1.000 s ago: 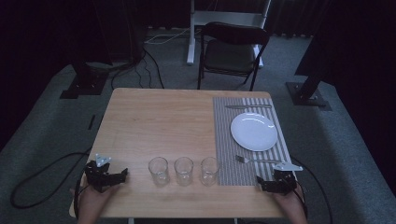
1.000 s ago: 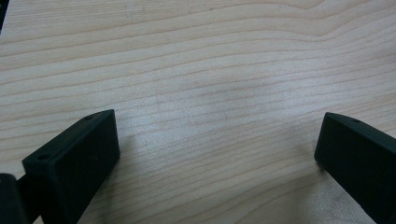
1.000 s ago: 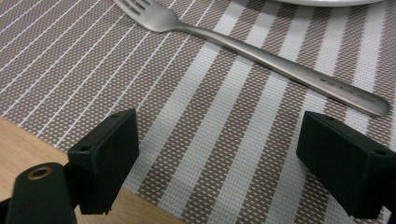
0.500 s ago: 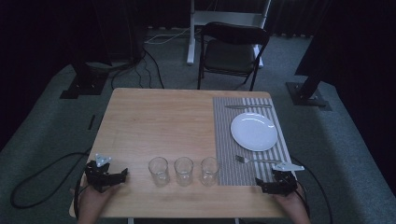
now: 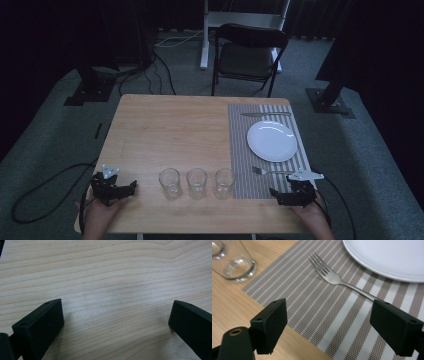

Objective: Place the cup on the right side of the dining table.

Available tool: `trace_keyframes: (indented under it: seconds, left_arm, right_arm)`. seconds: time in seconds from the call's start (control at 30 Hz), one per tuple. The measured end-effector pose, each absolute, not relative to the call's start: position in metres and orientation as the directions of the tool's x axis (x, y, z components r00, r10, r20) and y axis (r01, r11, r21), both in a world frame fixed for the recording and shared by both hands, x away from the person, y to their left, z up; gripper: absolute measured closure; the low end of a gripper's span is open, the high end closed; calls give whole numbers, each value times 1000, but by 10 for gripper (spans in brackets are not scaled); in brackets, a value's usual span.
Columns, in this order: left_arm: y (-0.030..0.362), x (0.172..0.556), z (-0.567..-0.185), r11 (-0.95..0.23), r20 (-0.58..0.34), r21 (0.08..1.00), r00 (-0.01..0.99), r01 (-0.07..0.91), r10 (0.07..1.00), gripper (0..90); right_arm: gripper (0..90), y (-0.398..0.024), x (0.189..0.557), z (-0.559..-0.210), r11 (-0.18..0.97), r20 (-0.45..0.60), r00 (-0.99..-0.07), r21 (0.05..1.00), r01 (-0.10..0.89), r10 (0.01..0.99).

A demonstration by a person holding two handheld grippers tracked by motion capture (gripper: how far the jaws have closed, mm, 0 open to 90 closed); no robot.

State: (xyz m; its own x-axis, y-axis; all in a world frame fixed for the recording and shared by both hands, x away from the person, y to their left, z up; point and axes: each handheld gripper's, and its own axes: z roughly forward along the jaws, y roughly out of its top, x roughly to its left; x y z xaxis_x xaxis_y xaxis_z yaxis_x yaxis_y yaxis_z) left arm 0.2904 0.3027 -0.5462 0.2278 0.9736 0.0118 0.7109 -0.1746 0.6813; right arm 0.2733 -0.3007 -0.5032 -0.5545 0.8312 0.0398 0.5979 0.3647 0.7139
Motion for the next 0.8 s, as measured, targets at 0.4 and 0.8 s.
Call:
trace_keyframes:
  seconds: [0.4, 0.8]
  left_arm:
    - [303, 290, -546, -175, 12, 681, 228, 711, 974, 3]
    - [303, 290, -546, -176, 13, 680, 229, 712, 973, 3]
  right_arm:
    - [142, -284, 279, -486, 380, 52, -603, 733, 564, 796]
    - [152, -263, 284, -469, 393, 62, -654, 756, 523, 754]
